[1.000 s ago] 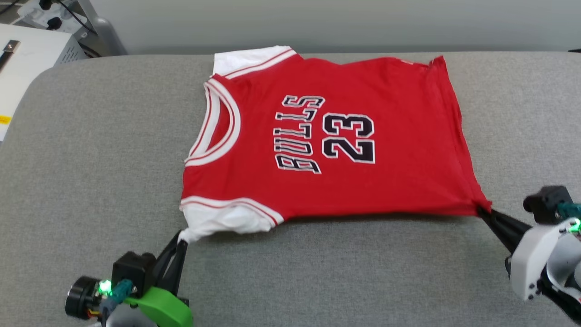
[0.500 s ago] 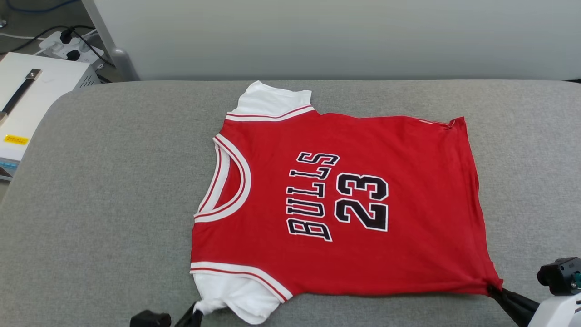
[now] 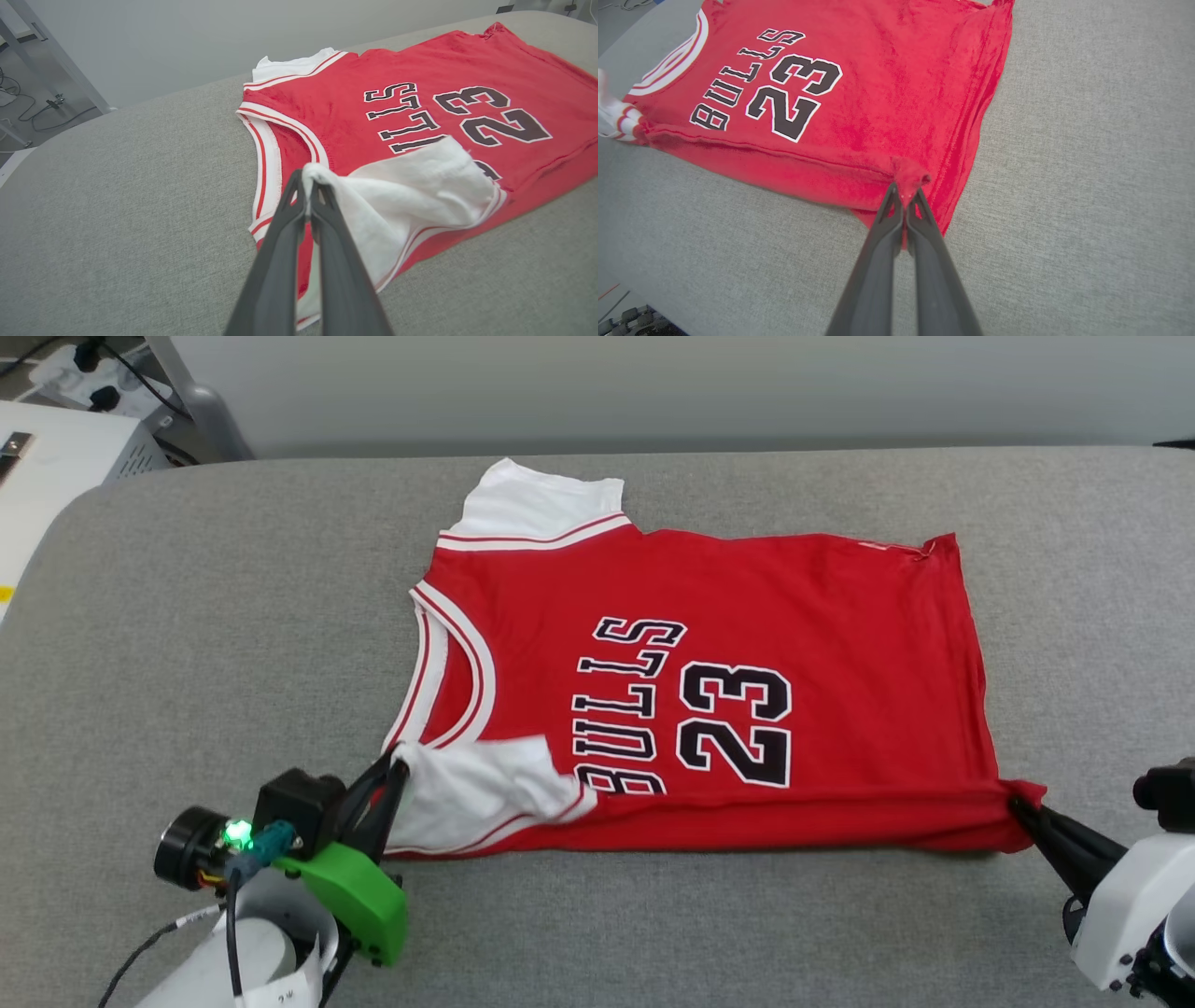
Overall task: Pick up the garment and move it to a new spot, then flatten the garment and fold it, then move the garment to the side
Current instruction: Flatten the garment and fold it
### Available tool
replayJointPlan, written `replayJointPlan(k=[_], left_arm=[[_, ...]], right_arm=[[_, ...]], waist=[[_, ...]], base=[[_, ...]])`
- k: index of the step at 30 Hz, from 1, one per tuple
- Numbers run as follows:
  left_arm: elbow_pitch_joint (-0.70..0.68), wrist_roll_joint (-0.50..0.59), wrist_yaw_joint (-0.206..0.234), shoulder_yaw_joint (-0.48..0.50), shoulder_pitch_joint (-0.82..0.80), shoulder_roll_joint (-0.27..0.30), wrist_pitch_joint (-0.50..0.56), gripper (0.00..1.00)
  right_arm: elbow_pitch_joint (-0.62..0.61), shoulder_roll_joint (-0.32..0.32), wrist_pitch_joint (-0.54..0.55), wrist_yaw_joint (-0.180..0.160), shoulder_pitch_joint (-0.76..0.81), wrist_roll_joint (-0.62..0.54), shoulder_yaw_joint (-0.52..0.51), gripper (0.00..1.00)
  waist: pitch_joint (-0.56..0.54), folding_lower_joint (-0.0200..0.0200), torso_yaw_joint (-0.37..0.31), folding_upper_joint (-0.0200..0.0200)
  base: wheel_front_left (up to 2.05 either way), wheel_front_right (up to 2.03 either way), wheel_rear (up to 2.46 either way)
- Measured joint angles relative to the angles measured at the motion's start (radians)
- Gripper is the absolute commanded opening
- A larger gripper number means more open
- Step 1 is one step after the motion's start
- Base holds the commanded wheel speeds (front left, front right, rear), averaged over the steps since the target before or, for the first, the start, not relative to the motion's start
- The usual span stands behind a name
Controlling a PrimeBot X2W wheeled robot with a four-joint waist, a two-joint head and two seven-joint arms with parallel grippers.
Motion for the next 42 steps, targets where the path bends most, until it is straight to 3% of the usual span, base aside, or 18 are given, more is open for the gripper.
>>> replayJointPlan(k=[11,13,26,27,28,29,34,38,42], left_arm=[[0.233,0.035,-0.073,0.023,-0.252,-0.061,-0.058,0.00],[0.327,0.050,-0.095,0.028,-0.320,-0.088,-0.075,0.00],[0.595,0.051,-0.179,0.023,-0.384,-0.185,-0.108,0.02],[0.605,0.049,-0.184,0.027,-0.384,-0.190,-0.108,0.98],[0.605,0.051,-0.187,0.032,-0.384,-0.192,-0.108,1.00],[0.602,0.052,-0.189,0.040,-0.384,-0.193,-0.107,1.00],[0.557,0.068,-0.189,0.090,-0.383,-0.169,-0.106,1.00],[0.515,0.073,-0.199,0.108,-0.397,-0.110,-0.098,1.00],[0.457,0.031,-0.221,0.101,-0.436,-0.073,0.024,1.00]], right_arm=[[0.086,0.008,0.000,0.000,-0.186,0.017,0.006,0.00],[0.136,0.009,-0.005,0.000,-0.250,0.017,0.032,0.00],[0.254,0.010,-0.045,0.000,-0.338,0.016,0.136,0.00],[0.260,0.010,-0.049,0.000,-0.339,0.018,0.141,0.33],[0.263,0.009,-0.055,0.000,-0.340,0.018,0.143,0.64],[0.268,0.009,-0.066,0.000,-0.340,0.018,0.144,1.00],[0.257,-0.005,-0.108,0.000,-0.340,0.013,0.142,1.00],[0.226,-0.024,-0.119,0.000,-0.324,0.009,0.124,1.00],[0.193,-0.040,-0.119,0.000,-0.299,-0.004,0.097,1.00]], waist=[[0.117,0.0001,-0.020,0.0000],[0.163,0.0001,-0.024,0.0000],[0.225,0.0001,-0.021,0.0000],[0.220,0.0001,-0.021,0.0000],[0.215,0.0001,-0.021,0.0000],[0.207,0.0002,-0.020,0.0000],[0.165,0.0002,-0.015,0.0000],[0.127,0.0002,-0.006,0.0000],[0.099,0.0001,0.008,0.0000]], base=[[0.00,0.00,0.00],[0.00,0.00,0.00],[0.00,0.00,0.00],[0.00,0.00,0.00],[0.00,0.00,0.00],[0.00,0.00,0.00],[0.00,0.00,0.00],[0.00,0.00,0.00],[0.00,0.00,0.00]])
